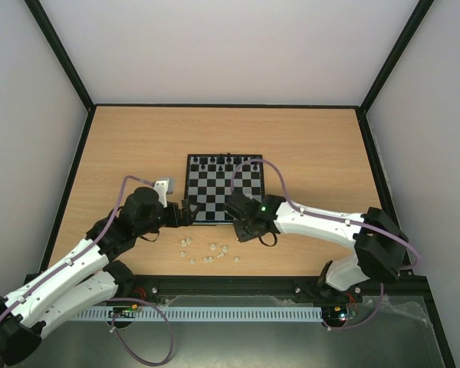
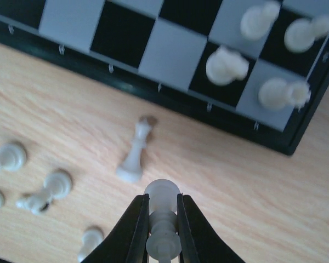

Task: Set up the chess pieces on the board
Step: Place the chess piece on the chessboard.

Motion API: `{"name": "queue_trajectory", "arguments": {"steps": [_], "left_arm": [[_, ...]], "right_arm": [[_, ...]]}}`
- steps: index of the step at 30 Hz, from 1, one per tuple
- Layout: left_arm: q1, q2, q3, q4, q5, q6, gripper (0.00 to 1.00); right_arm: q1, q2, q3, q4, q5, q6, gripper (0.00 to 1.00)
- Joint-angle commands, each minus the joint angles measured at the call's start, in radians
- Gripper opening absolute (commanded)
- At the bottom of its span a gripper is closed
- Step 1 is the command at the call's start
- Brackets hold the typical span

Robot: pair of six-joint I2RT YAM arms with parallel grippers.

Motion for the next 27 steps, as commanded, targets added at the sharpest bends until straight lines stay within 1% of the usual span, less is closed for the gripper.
{"name": "queue_trajectory", "arguments": {"steps": [1, 11, 16, 27], "left_arm": [[0.007, -0.004, -0.012, 0.013, 0.009, -0.003, 0.99], [0.007, -0.023, -0.016, -0.003, 0.000, -0.005, 0.99], [0.008, -0.032, -0.020, -0.009, -0.003, -0.006, 0.99], [0.009, -0.027, -0.021, -0.005, 0.000, 0.001, 0.99]], "right_arm": [[-0.055, 0.077, 0.113, -0.030, -0.012, -0.088, 0.13], [-0.083, 0.315, 0.336, -0.072, -0.004, -0.173, 0.13], [-0.086, 0.388, 0.370, -0.064, -0.008, -0.184, 0.13], [-0.116, 0.454, 0.403, -0.055, -0.009, -0.196, 0.14]]}}
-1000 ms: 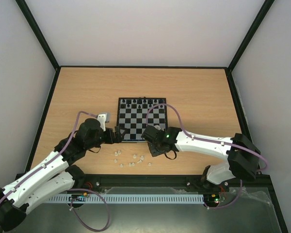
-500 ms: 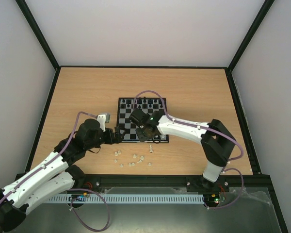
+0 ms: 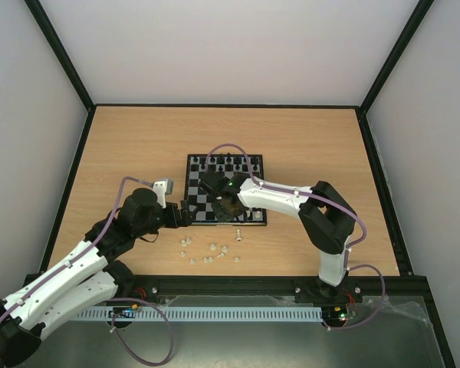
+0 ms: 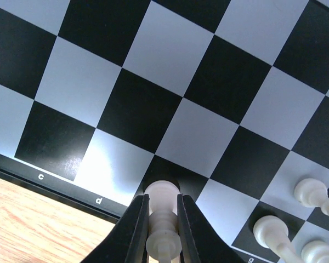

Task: Set up the chess pieces on the board
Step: Place the chess piece on the chessboard.

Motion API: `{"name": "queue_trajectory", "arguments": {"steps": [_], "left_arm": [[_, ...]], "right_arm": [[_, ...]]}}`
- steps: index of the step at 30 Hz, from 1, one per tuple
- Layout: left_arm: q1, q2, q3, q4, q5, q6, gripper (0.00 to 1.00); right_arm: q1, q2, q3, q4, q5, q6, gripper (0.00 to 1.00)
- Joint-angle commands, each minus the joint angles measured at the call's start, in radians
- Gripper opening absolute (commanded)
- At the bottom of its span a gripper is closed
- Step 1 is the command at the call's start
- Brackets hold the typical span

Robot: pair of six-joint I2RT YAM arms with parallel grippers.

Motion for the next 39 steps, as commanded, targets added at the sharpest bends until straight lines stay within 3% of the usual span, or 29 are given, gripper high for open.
{"name": "queue_trajectory", "arguments": {"steps": [1, 31, 39], "left_arm": [[0.005, -0.005, -0.010, -0.004, 0.000, 0.002, 0.99], [0.008, 0.010, -0.008, 0.001, 0.005, 0.008, 0.99], [0.008, 0.014, -0.001, 0.000, 0.003, 0.006, 0.99]], "right_arm": [[-0.013, 0.038, 0.028, -0.045, -0.002, -0.021, 0.14], [-0.017, -0.007, -0.018, -0.048, 0.013, -0.012, 0.19], [-0.017, -0.056, -0.018, -0.023, 0.005, -0.021, 0.29]]}}
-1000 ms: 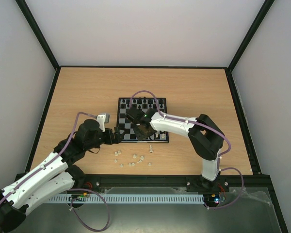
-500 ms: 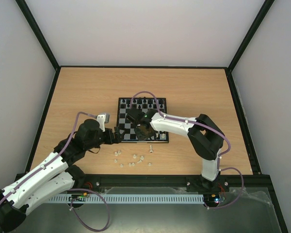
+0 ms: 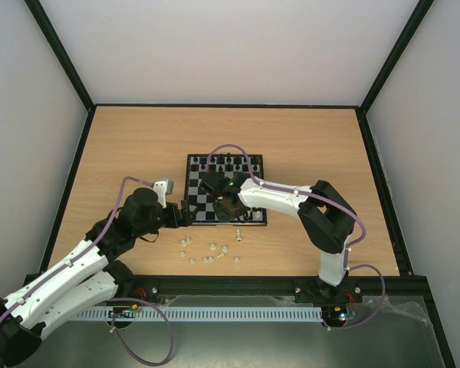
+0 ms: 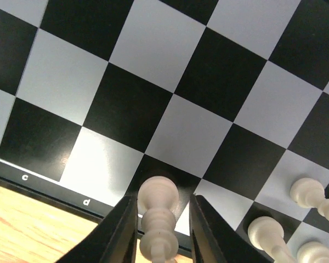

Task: Set up the chess pieces on the board
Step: Place the chess piece on the chessboard, then pick up the chess piece at the center of the board.

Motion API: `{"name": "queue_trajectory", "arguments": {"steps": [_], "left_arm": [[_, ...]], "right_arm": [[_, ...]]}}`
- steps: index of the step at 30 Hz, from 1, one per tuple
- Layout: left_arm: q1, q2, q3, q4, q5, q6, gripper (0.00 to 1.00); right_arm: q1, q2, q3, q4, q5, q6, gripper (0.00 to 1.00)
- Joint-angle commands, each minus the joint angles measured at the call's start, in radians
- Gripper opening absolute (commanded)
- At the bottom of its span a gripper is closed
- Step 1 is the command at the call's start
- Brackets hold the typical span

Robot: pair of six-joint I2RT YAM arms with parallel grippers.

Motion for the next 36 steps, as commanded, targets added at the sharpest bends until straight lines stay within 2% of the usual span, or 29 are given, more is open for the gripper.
{"name": "queue_trajectory", "arguments": {"steps": [1, 4, 10, 15, 21, 26, 32, 36], "left_arm": [[0.005, 0.007, 0.002, -0.001, 0.003, 0.006, 0.99], [0.005, 0.004, 0.013, -0.009, -0.001, 0.007, 0.99], [0.005, -0.004, 0.038, -0.034, -0.011, 0.005, 0.99], [0.005, -0.012, 0.055, -0.060, 0.001, 0.002, 0.99], [0.005, -0.009, 0.068, -0.085, 0.006, -0.009, 0.99], [0.007, 0.033, 0.062, -0.040, -0.002, -0.047, 0.99], [0.005, 0.043, 0.000, 0.079, 0.020, -0.108, 0.99], [0.001, 0.084, 0.009, 0.085, 0.034, -0.097, 0.99]], "right_arm": [[-0.005, -0.078, -0.015, -0.021, 0.005, -0.010, 0.31], [-0.006, -0.125, -0.015, -0.017, 0.005, -0.012, 0.39], [-0.006, -0.282, -0.046, -0.020, 0.005, 0.000, 0.63], [-0.005, -0.447, -0.152, -0.009, -0.002, 0.033, 1.00], [-0.005, -0.692, -0.370, 0.073, -0.016, 0.104, 0.99], [-0.006, -0.874, -0.485, 0.140, -0.021, 0.153, 0.99], [-0.005, -0.934, -0.510, 0.123, -0.011, 0.157, 0.99], [-0.005, -0.945, -0.535, 0.105, -0.022, 0.162, 0.99]]}}
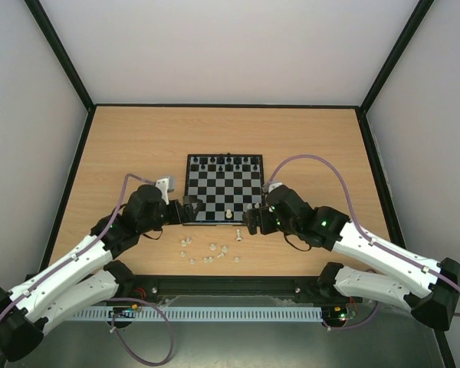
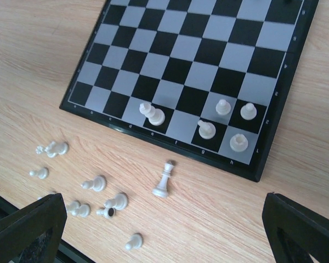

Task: Set up the chess pieces on the board
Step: Pick up the chess piece at the center of the board.

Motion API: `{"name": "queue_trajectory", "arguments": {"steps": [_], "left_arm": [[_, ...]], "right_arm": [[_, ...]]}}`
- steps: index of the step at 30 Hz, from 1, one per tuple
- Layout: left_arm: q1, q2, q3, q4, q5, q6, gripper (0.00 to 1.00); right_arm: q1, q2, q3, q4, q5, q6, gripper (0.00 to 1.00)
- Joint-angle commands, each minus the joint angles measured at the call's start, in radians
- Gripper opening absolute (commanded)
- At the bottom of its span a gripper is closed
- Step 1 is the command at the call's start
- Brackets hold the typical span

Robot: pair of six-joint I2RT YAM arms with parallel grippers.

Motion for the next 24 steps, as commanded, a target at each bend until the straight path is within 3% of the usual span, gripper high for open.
{"name": "queue_trajectory", "arguments": {"steps": [1, 13, 17, 21, 24], "left_arm": [[-0.004, 0.044, 0.005, 0.044, 0.031, -0.011, 0.99], [-0.051, 0.124, 0.005, 0.050, 0.072, 0.016, 0.99], [-0.056, 0.093, -0.022, 0.060, 0.081, 0.009, 0.99], [-0.060, 0.035, -0.045, 0.046, 0.078, 0.004, 0.99], [-0.060, -0.010, -0.040, 0.019, 0.088, 0.006, 0.99]], "right_arm": [[-0.004, -0.015, -0.035, -0.012, -0.032, 0.018, 0.99], [-0.004, 0.025, -0.026, 0.038, -0.166, 0.009, 0.99], [-0.004, 0.050, -0.076, 0.085, -0.303, 0.016, 1.00], [0.020, 0.121, -0.100, 0.098, -0.349, 0.024, 0.83], [0.099, 0.162, -0.090, 0.097, -0.233, 0.038, 0.74]]}}
